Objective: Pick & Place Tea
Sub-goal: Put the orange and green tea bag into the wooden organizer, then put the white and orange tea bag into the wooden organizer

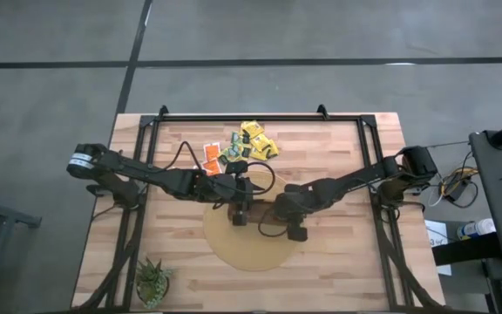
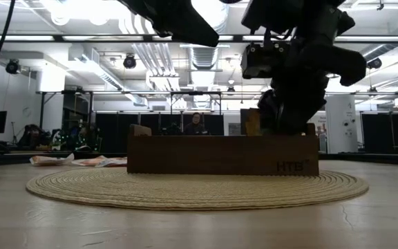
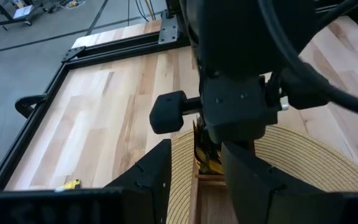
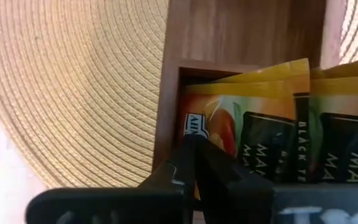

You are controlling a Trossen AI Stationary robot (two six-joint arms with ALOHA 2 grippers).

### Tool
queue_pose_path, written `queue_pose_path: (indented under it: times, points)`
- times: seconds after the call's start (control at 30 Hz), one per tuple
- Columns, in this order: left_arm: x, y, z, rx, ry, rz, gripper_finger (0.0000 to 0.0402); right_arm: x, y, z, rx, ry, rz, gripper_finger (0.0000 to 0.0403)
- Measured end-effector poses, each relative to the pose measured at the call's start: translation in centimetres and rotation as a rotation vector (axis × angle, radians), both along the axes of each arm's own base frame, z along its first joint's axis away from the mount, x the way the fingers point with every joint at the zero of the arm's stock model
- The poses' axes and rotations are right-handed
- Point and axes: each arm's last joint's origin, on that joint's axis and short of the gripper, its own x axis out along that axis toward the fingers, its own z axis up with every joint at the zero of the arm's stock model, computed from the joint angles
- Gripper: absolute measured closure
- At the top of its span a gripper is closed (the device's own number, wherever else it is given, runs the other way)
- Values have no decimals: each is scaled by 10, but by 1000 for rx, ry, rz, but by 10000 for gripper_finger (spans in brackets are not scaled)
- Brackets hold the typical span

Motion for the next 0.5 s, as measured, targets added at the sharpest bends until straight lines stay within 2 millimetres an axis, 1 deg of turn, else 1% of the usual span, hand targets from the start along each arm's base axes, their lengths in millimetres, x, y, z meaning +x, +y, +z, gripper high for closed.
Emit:
queue_pose_path:
  times: [0.2, 0.5]
  points:
    - [0, 0, -1, 0, 6, 0, 266, -2, 3, 19, 39, -56, 14, 394]
    - [0, 0, -1, -1, 6, 1, 266, -11, 12, 40, 69, -114, 57, 394]
